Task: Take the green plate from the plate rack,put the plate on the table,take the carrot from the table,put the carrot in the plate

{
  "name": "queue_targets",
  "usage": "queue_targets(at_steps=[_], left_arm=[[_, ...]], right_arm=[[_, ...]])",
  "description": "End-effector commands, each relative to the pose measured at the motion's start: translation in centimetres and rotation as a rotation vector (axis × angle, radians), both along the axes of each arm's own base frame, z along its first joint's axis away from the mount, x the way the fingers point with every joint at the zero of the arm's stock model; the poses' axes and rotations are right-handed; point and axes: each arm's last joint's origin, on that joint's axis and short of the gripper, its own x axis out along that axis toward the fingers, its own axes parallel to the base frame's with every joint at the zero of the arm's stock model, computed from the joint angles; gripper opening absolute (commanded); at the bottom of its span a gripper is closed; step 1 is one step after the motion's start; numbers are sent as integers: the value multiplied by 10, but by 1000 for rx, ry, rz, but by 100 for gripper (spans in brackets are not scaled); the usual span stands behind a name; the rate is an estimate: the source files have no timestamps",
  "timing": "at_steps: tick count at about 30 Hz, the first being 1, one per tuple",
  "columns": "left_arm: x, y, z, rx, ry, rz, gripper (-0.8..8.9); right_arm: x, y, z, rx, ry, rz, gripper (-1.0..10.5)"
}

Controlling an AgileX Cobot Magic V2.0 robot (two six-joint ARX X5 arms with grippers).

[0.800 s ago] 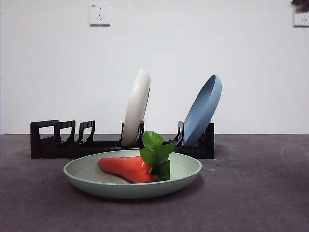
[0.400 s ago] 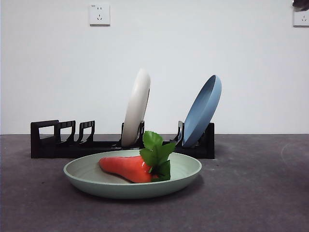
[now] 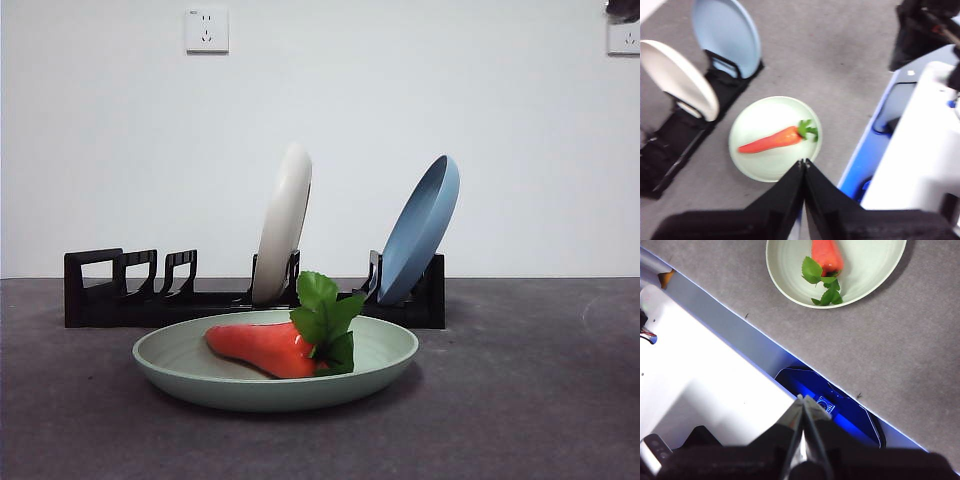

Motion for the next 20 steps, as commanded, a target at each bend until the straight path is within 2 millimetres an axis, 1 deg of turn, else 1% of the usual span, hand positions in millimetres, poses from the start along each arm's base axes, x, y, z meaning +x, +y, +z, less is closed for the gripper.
queue_targets(at_steps=[1, 3, 7, 9, 11, 15, 17, 20], left_arm=[[6, 10, 12, -62, -143, 44, -3], [10, 17, 23, -131, -248, 81, -3], [13, 41, 46, -334, -421, 170, -3], [11, 52, 50, -398, -491, 206, -3], [10, 61, 50, -424, -572, 272, -3], [8, 75, 35, -414, -732, 404, -3], [9, 79, 19, -419, -792, 464, -1], [14, 84, -13, -417, -856, 541, -1]], right_arm=[[0, 0, 0, 1, -8, 8, 1], [0, 0, 0, 1, -8, 8, 1], [0, 0, 0, 0, -8, 7, 1], [0, 0, 0, 0, -8, 7, 1], [0, 0, 0, 0, -8, 7, 1], [0, 0, 0, 0, -8, 7, 1], [0, 0, 0, 0, -8, 7, 1], [0, 0, 0, 1, -9, 7, 1]])
